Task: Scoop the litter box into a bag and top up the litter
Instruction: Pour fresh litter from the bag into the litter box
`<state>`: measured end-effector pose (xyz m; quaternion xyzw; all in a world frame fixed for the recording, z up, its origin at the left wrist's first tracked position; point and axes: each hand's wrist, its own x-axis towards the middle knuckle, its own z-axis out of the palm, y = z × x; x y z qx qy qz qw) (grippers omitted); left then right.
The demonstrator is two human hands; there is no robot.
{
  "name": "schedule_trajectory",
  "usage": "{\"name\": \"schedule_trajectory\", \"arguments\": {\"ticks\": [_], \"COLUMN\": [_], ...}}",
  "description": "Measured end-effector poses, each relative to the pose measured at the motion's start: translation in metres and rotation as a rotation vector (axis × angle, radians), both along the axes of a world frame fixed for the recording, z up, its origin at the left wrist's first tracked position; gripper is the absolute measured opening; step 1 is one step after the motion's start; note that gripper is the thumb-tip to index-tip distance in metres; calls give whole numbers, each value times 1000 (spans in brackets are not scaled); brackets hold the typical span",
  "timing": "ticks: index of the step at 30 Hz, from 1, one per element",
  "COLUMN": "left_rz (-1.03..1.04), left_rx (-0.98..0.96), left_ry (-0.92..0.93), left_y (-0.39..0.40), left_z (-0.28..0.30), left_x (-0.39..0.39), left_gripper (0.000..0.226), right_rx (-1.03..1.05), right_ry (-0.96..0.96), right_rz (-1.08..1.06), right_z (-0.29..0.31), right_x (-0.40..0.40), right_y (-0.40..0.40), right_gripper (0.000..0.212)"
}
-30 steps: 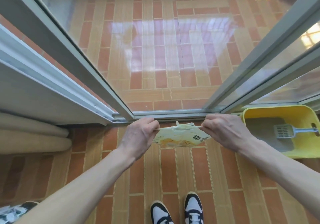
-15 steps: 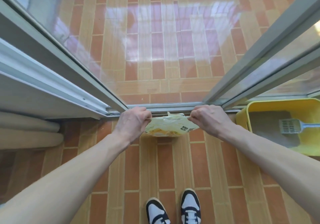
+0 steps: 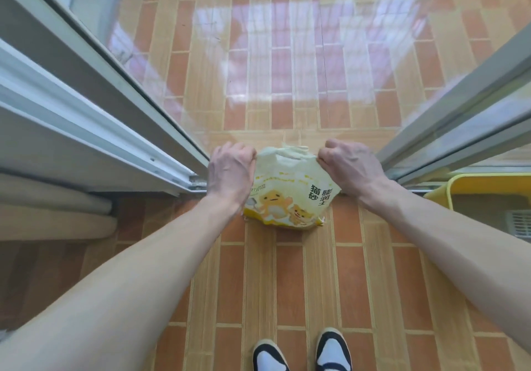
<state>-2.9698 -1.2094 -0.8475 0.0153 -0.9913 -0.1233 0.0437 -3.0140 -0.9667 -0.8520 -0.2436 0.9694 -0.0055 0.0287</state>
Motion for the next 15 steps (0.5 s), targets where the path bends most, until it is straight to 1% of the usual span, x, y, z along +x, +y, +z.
{"name": "schedule_trajectory", "arguments": {"ticks": [1, 2, 4, 9, 15], "left_rz": [0, -1, -19, -53, -35], "left_rx": [13, 25, 26, 35, 27], "left_ry": [16, 25, 22, -13, -26], "left_y": [4, 8, 13, 17, 24], "left_z": [2, 4, 11, 33, 70], "left_x": [1, 2, 7, 26, 59], "left_gripper": [11, 17, 27, 36, 51], "right_rx": [2, -17, -72, -136, -202], "right_ry": [29, 62, 91, 73, 12], "right_rz": [5, 18, 44, -33, -117], "right_z": [-2, -3, 2, 27, 66], "right_x": [1, 1, 4, 29, 73], "right_y": [-1, -2, -1, 0, 1], "right_gripper": [19, 17, 4, 40, 61]}}
